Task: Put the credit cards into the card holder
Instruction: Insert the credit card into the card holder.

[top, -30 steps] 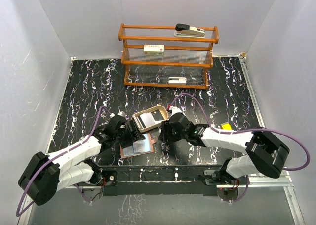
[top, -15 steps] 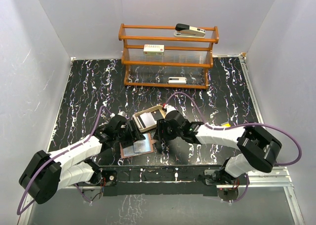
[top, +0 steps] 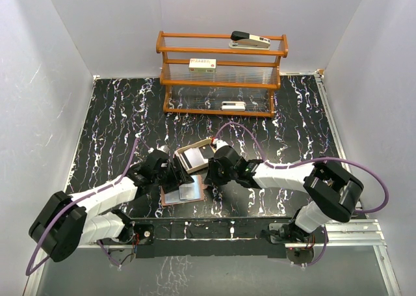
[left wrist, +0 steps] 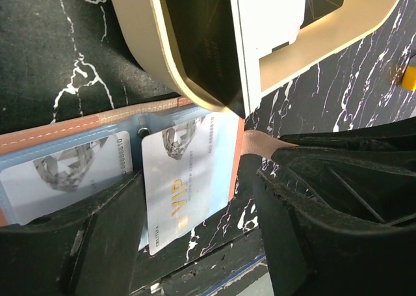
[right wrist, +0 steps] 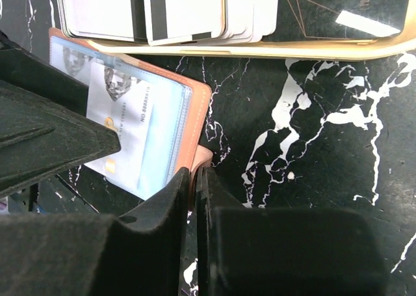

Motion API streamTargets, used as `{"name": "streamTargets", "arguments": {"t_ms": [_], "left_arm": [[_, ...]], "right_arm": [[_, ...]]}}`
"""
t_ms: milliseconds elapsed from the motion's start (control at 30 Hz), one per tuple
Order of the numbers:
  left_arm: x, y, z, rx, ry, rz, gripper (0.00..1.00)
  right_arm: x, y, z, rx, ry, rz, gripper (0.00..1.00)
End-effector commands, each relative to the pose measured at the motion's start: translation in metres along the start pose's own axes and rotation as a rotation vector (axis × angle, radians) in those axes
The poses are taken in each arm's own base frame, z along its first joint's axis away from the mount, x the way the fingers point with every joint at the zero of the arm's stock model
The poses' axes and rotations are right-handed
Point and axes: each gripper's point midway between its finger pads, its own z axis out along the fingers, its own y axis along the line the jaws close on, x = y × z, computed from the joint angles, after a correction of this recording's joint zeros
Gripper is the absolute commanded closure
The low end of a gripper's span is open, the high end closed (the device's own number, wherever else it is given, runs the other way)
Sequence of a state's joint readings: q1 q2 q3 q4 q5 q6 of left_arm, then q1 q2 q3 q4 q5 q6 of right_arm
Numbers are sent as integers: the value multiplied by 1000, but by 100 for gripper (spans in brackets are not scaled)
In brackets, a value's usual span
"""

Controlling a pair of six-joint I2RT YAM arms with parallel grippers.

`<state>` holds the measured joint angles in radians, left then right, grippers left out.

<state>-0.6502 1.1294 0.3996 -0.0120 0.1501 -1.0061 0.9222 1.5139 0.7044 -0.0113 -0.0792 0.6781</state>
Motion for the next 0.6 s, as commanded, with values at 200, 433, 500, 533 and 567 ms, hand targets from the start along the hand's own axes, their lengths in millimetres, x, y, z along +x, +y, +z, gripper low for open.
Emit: {"name": "streamTargets", "arguments": {"t_ms": [200,433,500,533,567], "left_arm": [[5,-8,6,43,30,-23,39],[12,-9,14,73,56,-80,40],[14,-8,15,70,60,-83,40],[14,-8,15,68,62,-83,40],[14,-8,15,64,62,-79,40]], "right_arm": [[-8,35,-3,-116,-62,7,100],[-2,38,-2,-116,-65,21,100],[-2,36,-2,-106,-70,20,100],[-2,34,-2,-98,-71,21,100],[-2,33,-3,-93,-73,23,100]]}}
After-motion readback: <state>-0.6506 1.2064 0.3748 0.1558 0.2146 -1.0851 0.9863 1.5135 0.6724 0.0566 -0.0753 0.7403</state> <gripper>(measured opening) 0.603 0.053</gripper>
